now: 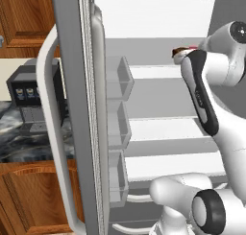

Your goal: Gather the eggplant and carrot from the fridge and place them on a tray on the dining counter. Then gather the steak and chicken drumstick from the fridge and place them on the other tray.

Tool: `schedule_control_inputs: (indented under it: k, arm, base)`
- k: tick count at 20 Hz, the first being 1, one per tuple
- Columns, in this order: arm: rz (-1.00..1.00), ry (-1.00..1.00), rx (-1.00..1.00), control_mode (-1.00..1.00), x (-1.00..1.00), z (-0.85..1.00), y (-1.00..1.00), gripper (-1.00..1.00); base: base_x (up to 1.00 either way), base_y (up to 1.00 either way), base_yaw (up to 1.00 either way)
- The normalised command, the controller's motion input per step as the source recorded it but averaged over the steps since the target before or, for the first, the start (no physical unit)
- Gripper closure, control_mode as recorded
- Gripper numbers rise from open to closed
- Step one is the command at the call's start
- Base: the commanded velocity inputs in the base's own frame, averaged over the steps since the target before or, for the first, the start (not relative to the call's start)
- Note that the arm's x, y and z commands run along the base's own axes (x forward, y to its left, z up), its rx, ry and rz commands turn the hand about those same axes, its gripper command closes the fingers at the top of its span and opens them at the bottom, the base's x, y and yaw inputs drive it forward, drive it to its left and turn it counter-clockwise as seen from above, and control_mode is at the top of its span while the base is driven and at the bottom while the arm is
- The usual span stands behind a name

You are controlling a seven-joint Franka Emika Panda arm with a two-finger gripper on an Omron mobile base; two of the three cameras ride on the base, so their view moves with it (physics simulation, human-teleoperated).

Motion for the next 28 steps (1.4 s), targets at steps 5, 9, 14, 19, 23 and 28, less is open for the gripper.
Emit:
schedule_control_inputs:
  k: [5,9,14,19,23,28]
  arm:
    - [0.0,0.0,0.0,-1.0,-0.92,0.08,-0.01,1.0]
    - [0.0,0.0,-0.01,-1.0,-0.82,0.0,0.0,1.0]
    - [0.0,0.0,-0.01,-1.0,-0.79,0.0,0.0,1.0]
    - [0.0,0.0,-0.03,-1.0,-0.8,-0.08,0.0,1.0]
    - [0.0,0.0,-0.06,-1.0,-0.7,-0.19,0.04,1.0]
    - [0.0,0.01,-0.04,-1.0,-0.19,-0.1,0.09,1.0]
  base:
    - [0.0,0.0,0.0]
    - [0.0,0.0,0.0]
    - [0.0,0.0,0.0]
    - [0.0,0.0,0.0]
    - [0.0,0.0,0.0]
    - [0.0,0.0,0.0]
